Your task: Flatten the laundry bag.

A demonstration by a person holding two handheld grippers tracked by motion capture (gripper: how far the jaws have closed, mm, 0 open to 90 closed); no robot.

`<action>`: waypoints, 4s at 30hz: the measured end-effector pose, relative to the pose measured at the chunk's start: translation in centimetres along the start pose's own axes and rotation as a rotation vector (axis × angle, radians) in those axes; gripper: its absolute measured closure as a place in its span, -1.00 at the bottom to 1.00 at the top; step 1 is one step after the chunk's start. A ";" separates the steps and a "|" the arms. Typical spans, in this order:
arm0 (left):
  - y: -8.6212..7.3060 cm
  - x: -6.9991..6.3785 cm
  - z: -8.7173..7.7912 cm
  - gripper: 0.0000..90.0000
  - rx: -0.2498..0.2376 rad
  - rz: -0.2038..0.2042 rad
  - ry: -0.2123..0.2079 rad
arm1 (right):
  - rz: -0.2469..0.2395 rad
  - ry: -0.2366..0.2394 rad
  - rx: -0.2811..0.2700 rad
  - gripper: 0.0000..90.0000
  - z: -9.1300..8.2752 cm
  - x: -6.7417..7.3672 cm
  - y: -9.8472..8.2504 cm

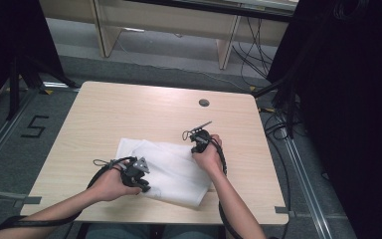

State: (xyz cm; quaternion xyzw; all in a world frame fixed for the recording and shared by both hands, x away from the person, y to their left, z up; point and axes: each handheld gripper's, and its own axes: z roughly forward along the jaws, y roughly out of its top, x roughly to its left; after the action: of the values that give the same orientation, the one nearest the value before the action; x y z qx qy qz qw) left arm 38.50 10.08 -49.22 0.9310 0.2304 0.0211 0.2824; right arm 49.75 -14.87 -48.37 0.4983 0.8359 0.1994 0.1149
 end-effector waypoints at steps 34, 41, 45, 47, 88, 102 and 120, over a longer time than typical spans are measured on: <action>4.6 2.8 2.4 0.70 0.019 -0.045 0.030 | 0.049 -0.053 -0.175 0.94 -3.4 -3.0 3.0; 5.3 3.2 2.6 0.70 0.038 -0.036 0.039 | 0.077 -0.072 -0.172 0.80 -2.6 -3.6 3.0; 5.5 3.5 2.7 0.69 0.032 -0.046 0.034 | 0.058 -0.087 -0.171 0.72 -2.7 -3.6 3.1; 5.5 3.6 2.8 0.69 0.025 -0.055 0.031 | 0.047 -0.085 -0.171 0.69 -2.8 -3.7 3.3; 5.8 3.7 3.0 0.69 0.021 -0.059 0.052 | -0.057 0.118 -0.012 1.00 -0.2 -1.1 3.1; 6.3 4.3 3.0 0.68 -0.003 -0.071 0.087 | -0.105 0.116 -0.164 1.00 -4.6 0.7 5.0; 6.1 2.6 3.6 0.81 -0.008 -0.045 0.037 | -0.153 0.146 -0.243 1.00 -6.2 2.2 5.3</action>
State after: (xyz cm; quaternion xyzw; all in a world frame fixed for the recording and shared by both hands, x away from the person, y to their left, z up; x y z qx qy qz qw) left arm 44.00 4.89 -49.22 0.9240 0.2563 0.0327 0.2820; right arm 50.44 -12.01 -40.47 0.3997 0.8472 0.3255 0.1283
